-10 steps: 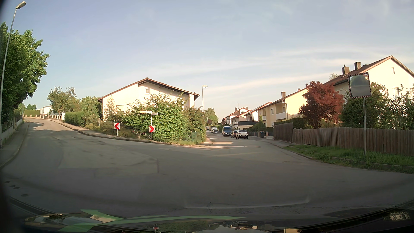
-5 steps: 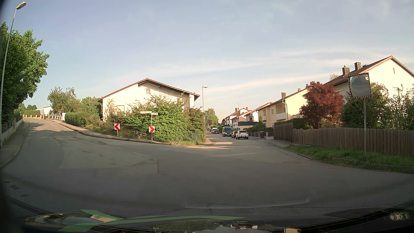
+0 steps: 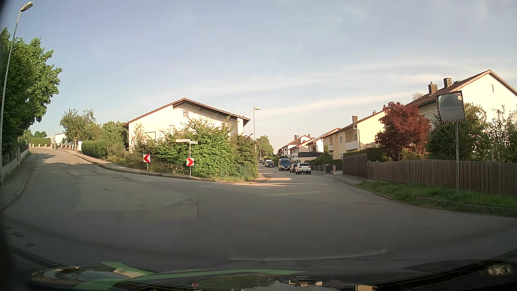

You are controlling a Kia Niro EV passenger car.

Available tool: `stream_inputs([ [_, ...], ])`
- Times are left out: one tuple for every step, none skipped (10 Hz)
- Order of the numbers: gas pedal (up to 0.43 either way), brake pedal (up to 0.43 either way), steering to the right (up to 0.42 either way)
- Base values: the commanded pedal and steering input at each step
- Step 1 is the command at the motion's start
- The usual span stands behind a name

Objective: Follow the waypoints while adhering to traffic rules and regulations

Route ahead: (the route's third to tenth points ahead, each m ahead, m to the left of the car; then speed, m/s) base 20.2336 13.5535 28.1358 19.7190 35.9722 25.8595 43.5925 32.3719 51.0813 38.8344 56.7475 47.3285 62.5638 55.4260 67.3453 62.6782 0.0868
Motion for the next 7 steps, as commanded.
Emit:
stream_inputs([
  [0.0, 0.079, -0.163],
  [0.0, 0.055, -0.161],
  [0.0, 0.043, -0.158],
  [0.0, 0.037, -0.156],
  [0.0, 0.037, -0.156],
  [0.0, 0.037, -0.156],
  [0.0, 0.037, -0.156],
])
